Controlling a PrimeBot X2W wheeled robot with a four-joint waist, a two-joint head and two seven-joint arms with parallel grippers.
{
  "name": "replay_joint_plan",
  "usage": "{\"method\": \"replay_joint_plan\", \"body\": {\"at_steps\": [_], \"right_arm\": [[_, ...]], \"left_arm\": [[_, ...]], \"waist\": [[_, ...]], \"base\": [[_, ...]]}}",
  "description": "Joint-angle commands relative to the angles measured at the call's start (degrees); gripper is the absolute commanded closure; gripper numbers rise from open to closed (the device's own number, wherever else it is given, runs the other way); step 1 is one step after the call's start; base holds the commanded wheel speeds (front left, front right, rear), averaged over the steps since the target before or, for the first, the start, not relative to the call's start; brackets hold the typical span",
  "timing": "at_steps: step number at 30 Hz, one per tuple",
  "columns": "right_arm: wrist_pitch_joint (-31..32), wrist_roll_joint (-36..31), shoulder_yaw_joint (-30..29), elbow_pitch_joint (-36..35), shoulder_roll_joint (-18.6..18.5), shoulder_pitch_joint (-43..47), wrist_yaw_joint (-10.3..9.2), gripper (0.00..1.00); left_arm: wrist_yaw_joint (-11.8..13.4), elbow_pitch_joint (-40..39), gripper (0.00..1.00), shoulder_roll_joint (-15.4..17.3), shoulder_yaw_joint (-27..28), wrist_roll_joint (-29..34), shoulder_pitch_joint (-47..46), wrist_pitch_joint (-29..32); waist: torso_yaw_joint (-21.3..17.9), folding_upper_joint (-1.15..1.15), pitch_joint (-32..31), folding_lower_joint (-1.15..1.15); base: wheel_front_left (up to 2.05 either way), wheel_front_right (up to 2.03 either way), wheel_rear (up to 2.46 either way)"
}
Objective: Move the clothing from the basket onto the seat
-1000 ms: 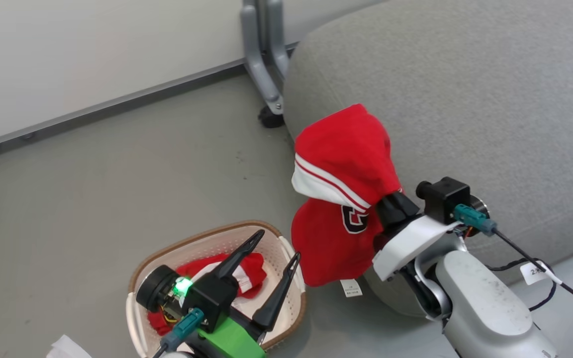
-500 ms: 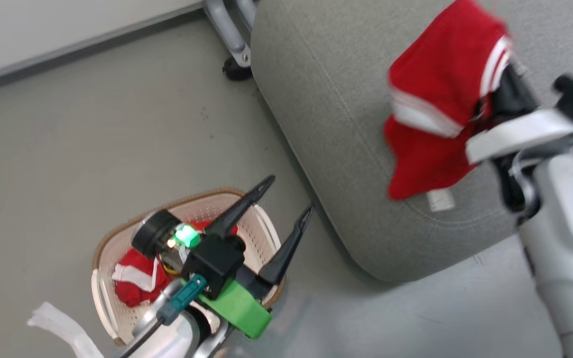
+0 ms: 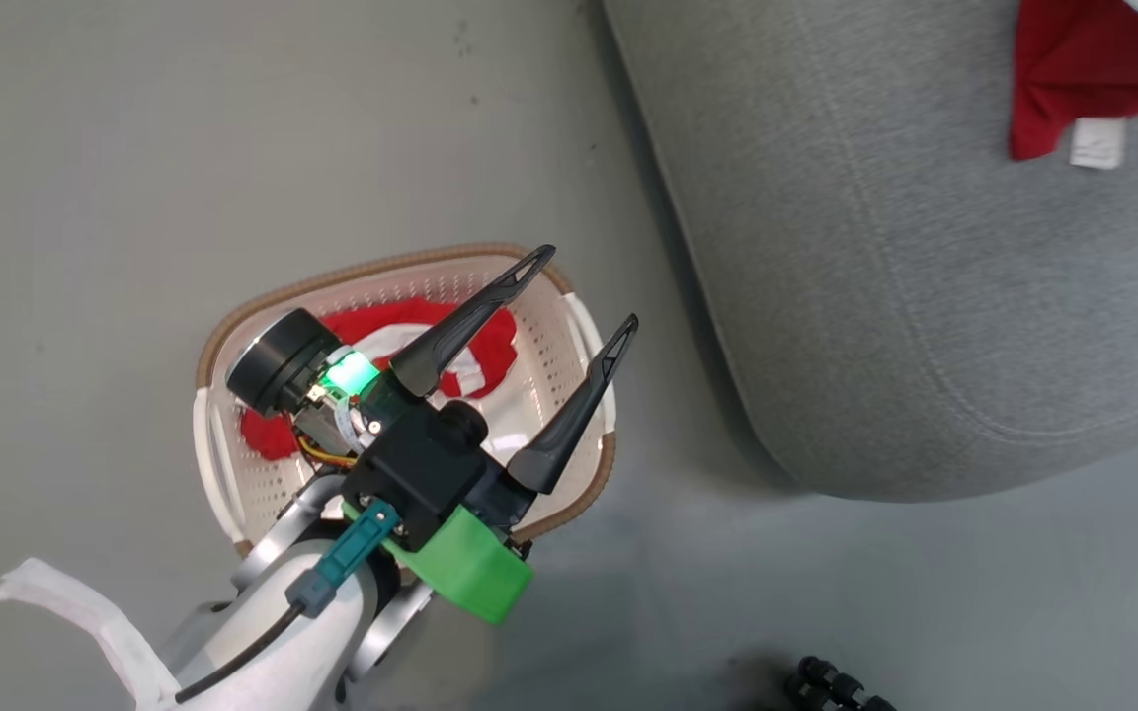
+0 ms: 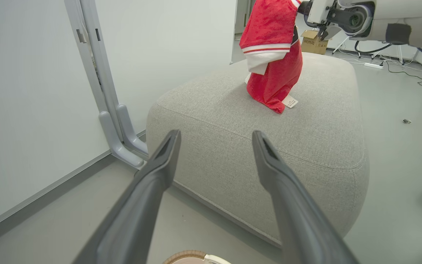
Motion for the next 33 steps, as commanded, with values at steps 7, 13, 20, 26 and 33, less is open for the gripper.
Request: {"method": "replay_joint_plan", "body": {"at_steps": [7, 13, 20, 26, 33], "right_arm": [[-0.2, -3.3, -7.8, 5.3, 2.5, 4.0, 0.0, 0.0], [-0.2, -5.1, -12.2, 1.2, 6.5, 11.7, 0.0, 0.0], [-0.2, -7.4, -14.0, -8.8, 12.7, 24.3, 0.0, 0.0], [-0.2, -9.6, -10.3, -18.0, 17.1, 33.1, 0.0, 0.0], [0.3, -10.6, -1.6, -29.3, 19.1, 44.3, 0.0, 0.0]], "left_arm": [[-0.4, 2.0, 0.0, -0.4, -1.3, 0.8, -2.1, -1.7], [0.6, 4.3, 0.0, -0.6, -1.0, 0.0, -0.7, -3.5], [3.5, 8.0, 0.0, -1.5, 0.5, -2.1, 3.1, -6.6], [6.2, 11.1, 0.0, -2.7, 2.5, -4.4, 6.5, -9.3], [11.1, 15.4, 0.0, -4.6, 7.5, -7.2, 9.9, -11.9]], "waist": [[5.4, 0.0, 5.8, -0.01], [4.8, 0.0, 3.0, -0.01], [4.9, 0.0, -3.2, -0.01], [6.5, 0.0, -8.7, -0.01], [11.3, 0.0, -15.8, -0.01]], "base": [[0.0, 0.0, 0.0], [0.0, 0.0, 0.0], [0.0, 0.0, 0.0], [0.0, 0.0, 0.0], [0.0, 0.0, 0.0]]}}
